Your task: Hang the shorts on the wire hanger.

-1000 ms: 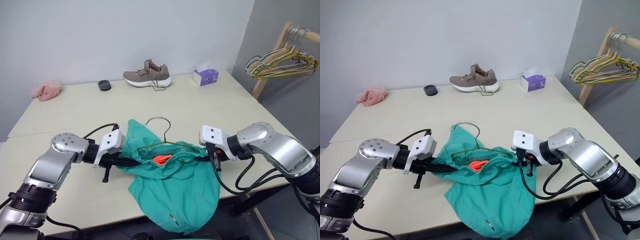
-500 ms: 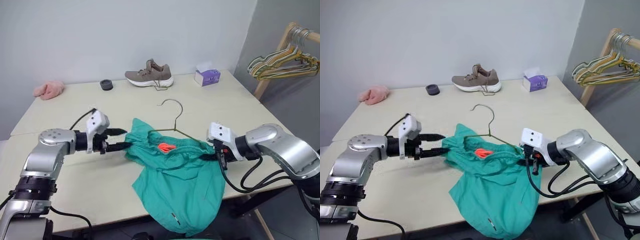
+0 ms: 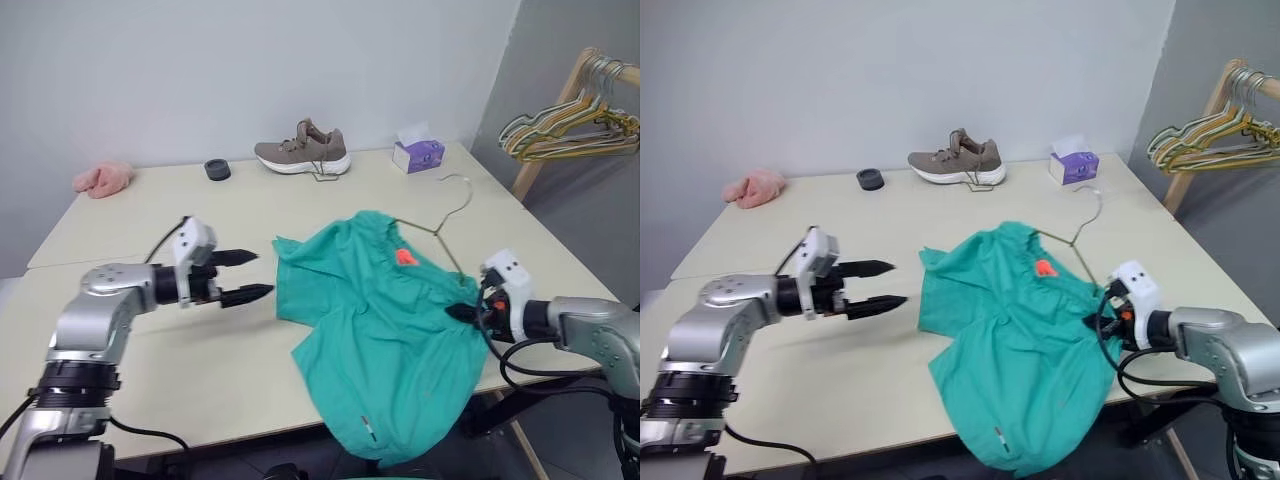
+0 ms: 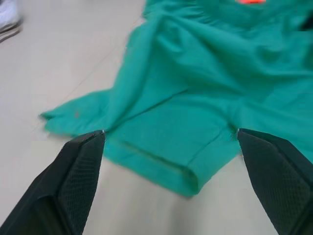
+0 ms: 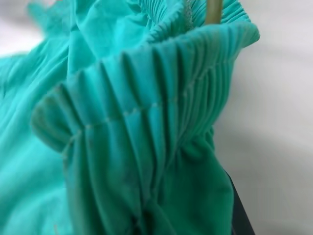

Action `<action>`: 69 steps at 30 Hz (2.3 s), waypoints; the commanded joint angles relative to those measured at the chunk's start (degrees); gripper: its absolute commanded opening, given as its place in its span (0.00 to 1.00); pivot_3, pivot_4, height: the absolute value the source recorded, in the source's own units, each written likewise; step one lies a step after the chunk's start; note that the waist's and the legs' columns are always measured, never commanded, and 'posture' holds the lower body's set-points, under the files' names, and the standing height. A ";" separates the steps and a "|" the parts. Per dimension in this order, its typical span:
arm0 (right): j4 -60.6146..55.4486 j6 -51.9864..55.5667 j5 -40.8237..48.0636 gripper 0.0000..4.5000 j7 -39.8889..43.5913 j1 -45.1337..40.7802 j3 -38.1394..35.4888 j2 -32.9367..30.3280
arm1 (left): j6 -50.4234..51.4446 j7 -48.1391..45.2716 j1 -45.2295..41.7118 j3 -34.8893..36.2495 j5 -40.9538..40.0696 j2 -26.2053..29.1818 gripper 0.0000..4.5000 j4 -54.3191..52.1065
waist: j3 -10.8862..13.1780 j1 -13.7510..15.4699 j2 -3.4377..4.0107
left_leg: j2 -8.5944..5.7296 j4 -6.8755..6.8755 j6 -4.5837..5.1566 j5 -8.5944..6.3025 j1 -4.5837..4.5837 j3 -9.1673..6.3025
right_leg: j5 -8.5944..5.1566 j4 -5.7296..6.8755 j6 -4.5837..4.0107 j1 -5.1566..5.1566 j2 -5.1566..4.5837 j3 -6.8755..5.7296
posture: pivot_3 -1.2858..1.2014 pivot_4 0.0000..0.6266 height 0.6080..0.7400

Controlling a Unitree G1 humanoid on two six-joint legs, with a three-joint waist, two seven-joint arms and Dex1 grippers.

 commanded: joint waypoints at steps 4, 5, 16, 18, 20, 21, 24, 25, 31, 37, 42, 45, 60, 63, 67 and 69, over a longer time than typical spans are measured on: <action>-3.89 9.31 -3.14 0.00 -10.81 3.86 -17.95 4.13 | 8.54 -0.52 -5.94 -5.17 -6.44 -3.37 0.99 -11.66 | -0.09 -0.96 0.15 | 0.00 -0.05 0.00 0.00 0.01 0.06 | -0.01 0.01 0.01 0.00 0.03 0.04 | 0.36 0.00 1.00; -4.29 10.44 -4.02 0.00 -12.11 4.28 -20.68 4.70 | 9.26 -0.10 -7.23 -5.98 -6.87 -4.58 0.99 -12.05 | -0.10 -1.20 0.18 | -0.01 -0.04 0.00 0.00 0.01 0.08 | -0.01 0.02 0.02 0.00 0.03 0.05 | 0.35 0.00 1.00; 1.19 10.40 -14.12 0.00 -20.25 5.95 -40.02 -1.80 | 3.12 8.75 -19.13 -17.66 3.70 -18.14 0.99 -9.26 | -0.23 -6.38 0.39 | -0.11 0.01 0.04 0.02 0.17 0.51 | -0.02 -0.01 0.19 0.15 0.11 0.32 | 0.33 0.00 1.00; 2.83 9.40 -15.74 0.00 -20.90 6.48 -42.10 -4.03 | 1.66 10.71 -21.17 -19.02 5.23 -21.73 0.99 -7.66 | -0.21 -7.29 0.37 | -0.23 0.00 0.06 0.03 0.16 0.55 | -0.06 -0.01 0.28 0.18 0.12 0.33 | 0.32 0.00 1.00; 4.04 8.24 -16.75 0.00 -21.13 6.91 -42.84 -5.66 | 0.47 11.91 -22.45 -19.86 6.54 -24.11 0.99 -6.36 | -0.19 -8.27 0.32 | -0.31 -0.03 0.08 0.03 0.14 0.64 | -0.12 -0.02 0.39 0.25 0.11 0.33 | 0.32 0.00 1.00; 4.60 7.36 -17.26 0.00 -21.20 7.15 -42.93 -6.36 | 0.16 12.48 -22.95 -20.10 7.00 -25.06 0.99 -5.81 | -0.16 -9.12 0.26 | -0.31 -0.03 0.08 0.03 0.15 0.68 | -0.14 -0.03 0.41 0.29 0.11 0.35 | 0.32 0.00 1.00; 8.43 3.09 -19.05 0.00 -21.85 6.44 -42.49 -9.85 | -1.55 14.81 -25.92 -21.19 9.25 -28.90 0.99 -2.96 | -0.13 -11.05 0.24 | -0.44 -0.04 0.12 0.00 0.23 0.82 | -0.20 -0.11 0.56 0.42 0.00 0.43 | 0.32 0.01 1.00; 9.65 1.99 -19.15 0.00 -21.81 5.66 -41.64 -10.70 | -1.97 15.12 -26.69 -21.32 9.72 -29.78 0.99 -2.30 | -0.13 -11.75 0.24 | -0.47 -0.04 0.18 -0.03 0.28 0.95 | -0.23 -0.11 0.62 0.44 -0.01 0.55 | 0.32 0.01 1.00; 18.06 -4.10 -19.04 0.00 -21.52 -1.14 -34.50 -14.82 | -1.70 14.94 -29.61 -21.16 9.94 -32.34 0.99 -0.92 | -0.12 -15.41 0.26 | -0.48 -0.13 0.40 -0.17 0.40 1.07 | -0.35 -0.32 0.81 0.59 -0.02 0.67 | 0.32 0.02 1.00; 30.67 -12.61 -19.66 0.00 -20.60 -9.18 -25.85 -19.75 | -1.74 13.82 -31.51 -20.75 9.27 -32.95 0.99 -1.14 | -0.08 -15.51 0.23 | -0.56 -0.08 0.54 -0.25 0.47 1.28 | -0.35 -0.40 0.95 0.67 -0.10 1.13 | 0.33 0.03 1.00; 44.68 -17.13 -19.88 0.00 -19.32 -18.81 -19.12 -22.85 | -1.13 14.09 -32.57 -20.29 8.91 -33.38 0.99 -1.46 | 0.01 -15.26 0.27 | -0.57 -0.10 0.61 -0.30 0.67 1.39 | -0.35 -0.50 1.02 0.86 -0.12 1.31 | 0.33 0.03 1.00; 52.66 -19.92 -20.75 0.00 -18.07 -24.42 -14.66 -24.41 | -0.69 14.30 -32.92 -20.13 8.68 -33.56 0.99 -1.90 | 0.12 -15.20 0.28 | -0.57 -0.12 0.74 -0.38 0.85 1.47 | -0.35 -0.60 1.03 1.03 -0.12 1.34 | 0.35 0.04 1.00; 69.17 -16.18 -20.92 0.00 -13.59 -35.95 -7.53 -25.05 | 5.38 9.67 -35.54 -18.96 2.92 -33.69 0.99 -3.16 | 0.27 -14.00 0.42 | -0.63 -0.07 1.06 -0.60 1.17 1.87 | -0.07 -1.28 1.53 1.53 -0.22 1.62 | 0.36 0.03 1.00; 69.00 -15.45 -20.60 0.00 -13.39 -35.92 -7.61 -25.07 | 8.26 7.49 -37.35 -17.99 -0.21 -33.50 0.99 -2.33 | 0.26 -13.48 0.43 | -0.62 -0.07 1.07 -0.60 1.17 1.90 | -0.06 -1.29 1.56 1.52 -0.22 1.64 | 0.36 0.02 1.00; 68.69 -15.90 -19.99 0.00 -13.47 -36.18 -8.13 -24.97 | 8.83 6.14 -38.89 -17.96 -1.10 -33.11 0.99 -0.83 | 0.26 -13.26 0.44 | -0.63 -0.07 1.06 -0.61 1.17 1.90 | -0.05 -1.32 1.57 1.52 -0.22 1.64 | 0.35 0.01 1.00; 67.64 -15.37 -19.07 0.00 -13.38 -36.18 -8.86 -24.78 | 8.88 6.02 -39.27 -17.76 -1.36 -33.27 0.99 -0.37 | 0.26 -13.28 0.44 | -0.63 -0.07 1.06 -0.61 1.17 1.91 | -0.05 -1.34 1.58 1.52 -0.22 1.65 | 0.35 0.01 1.00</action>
